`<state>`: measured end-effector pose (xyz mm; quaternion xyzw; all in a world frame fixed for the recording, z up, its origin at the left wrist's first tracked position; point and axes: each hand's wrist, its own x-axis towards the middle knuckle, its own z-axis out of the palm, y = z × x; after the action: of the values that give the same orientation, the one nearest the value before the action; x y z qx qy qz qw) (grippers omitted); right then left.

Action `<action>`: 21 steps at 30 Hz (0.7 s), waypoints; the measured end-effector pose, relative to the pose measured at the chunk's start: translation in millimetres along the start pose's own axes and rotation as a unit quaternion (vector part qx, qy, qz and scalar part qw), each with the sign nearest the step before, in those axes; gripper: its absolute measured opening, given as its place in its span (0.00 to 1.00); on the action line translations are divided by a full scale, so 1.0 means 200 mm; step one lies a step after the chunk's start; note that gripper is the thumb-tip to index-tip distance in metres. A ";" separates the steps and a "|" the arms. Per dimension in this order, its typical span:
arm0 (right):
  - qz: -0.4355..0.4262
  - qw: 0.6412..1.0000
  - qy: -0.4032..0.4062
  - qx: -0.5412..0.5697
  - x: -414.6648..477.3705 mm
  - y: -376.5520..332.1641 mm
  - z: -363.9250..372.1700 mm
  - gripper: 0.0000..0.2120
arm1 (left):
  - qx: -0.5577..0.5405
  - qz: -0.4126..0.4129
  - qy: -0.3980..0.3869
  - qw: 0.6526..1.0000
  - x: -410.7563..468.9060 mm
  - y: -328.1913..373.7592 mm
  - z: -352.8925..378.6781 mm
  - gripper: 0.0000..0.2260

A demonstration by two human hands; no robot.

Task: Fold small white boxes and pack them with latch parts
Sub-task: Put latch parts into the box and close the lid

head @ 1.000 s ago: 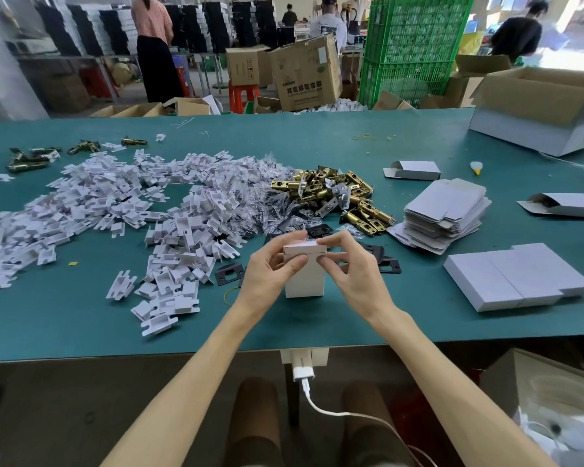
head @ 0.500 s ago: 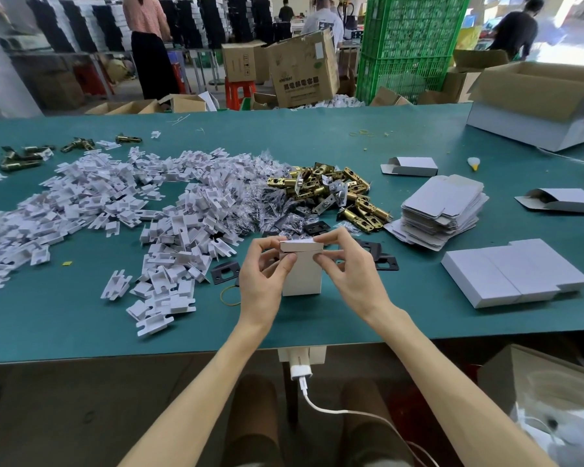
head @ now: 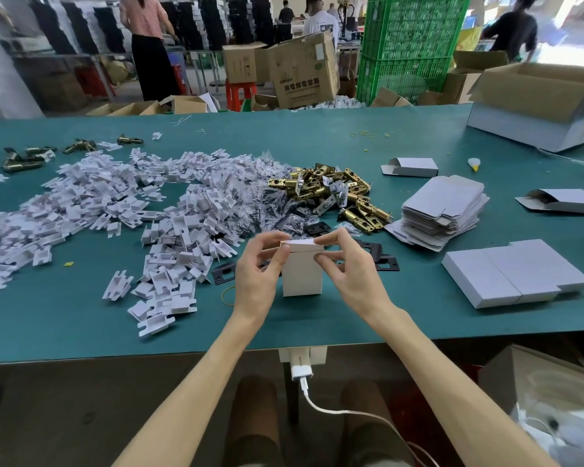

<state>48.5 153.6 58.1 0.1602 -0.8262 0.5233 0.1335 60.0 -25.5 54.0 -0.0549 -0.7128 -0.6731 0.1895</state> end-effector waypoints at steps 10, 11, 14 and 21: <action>-0.002 1.000 0.003 0.004 0.00 0.00 0.01 0.10 | 0.033 0.047 -0.041 0.997 0.03 -0.04 -0.04 0.11; -0.002 1.000 0.004 0.002 0.00 0.00 0.01 0.09 | 0.036 0.050 -0.044 0.997 0.03 -0.05 -0.05 0.10; -0.001 1.000 0.003 -0.004 0.00 0.00 0.01 0.09 | 0.042 0.048 -0.046 0.997 0.03 -0.07 -0.04 0.09; -0.015 1.000 0.009 -0.017 0.01 0.02 0.02 0.06 | 0.051 0.070 -0.070 0.994 0.04 -0.08 -0.04 0.10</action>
<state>45.7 151.4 54.2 0.1654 -0.8311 0.5089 0.1516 49.9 -36.8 42.0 -0.1416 -0.7521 -0.6154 0.1888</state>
